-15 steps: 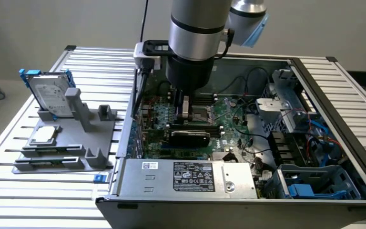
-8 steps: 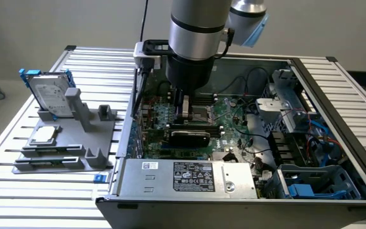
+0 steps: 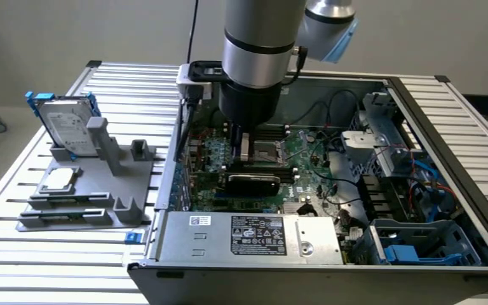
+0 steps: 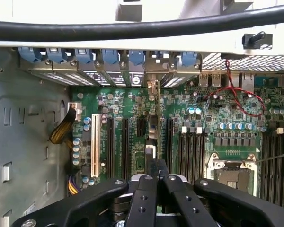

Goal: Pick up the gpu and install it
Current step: 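Press down on the gpu until it lock into place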

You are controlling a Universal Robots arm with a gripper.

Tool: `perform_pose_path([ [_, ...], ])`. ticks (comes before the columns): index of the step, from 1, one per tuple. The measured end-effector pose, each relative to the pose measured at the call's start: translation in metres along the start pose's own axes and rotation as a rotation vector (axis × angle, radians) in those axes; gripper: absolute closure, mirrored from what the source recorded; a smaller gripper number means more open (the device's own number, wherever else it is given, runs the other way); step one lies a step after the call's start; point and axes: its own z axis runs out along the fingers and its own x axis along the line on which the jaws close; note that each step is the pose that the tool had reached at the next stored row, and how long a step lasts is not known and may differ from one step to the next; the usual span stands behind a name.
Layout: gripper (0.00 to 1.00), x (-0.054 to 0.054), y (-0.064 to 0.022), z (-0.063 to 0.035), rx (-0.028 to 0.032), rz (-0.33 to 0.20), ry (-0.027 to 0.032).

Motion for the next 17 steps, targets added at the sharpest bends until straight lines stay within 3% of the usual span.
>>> perform_pose_path([
  [7, 0.89, -0.002, 0.0033, 0.0125, 0.0129, -0.005, -0.0025],
  [13, 0.89, -0.005, 0.0042, 0.0187, 0.0153, -0.007, -0.0070],
  [17, 0.89, -0.007, 0.0040, 0.0202, 0.0160, -0.011, -0.0068],
])
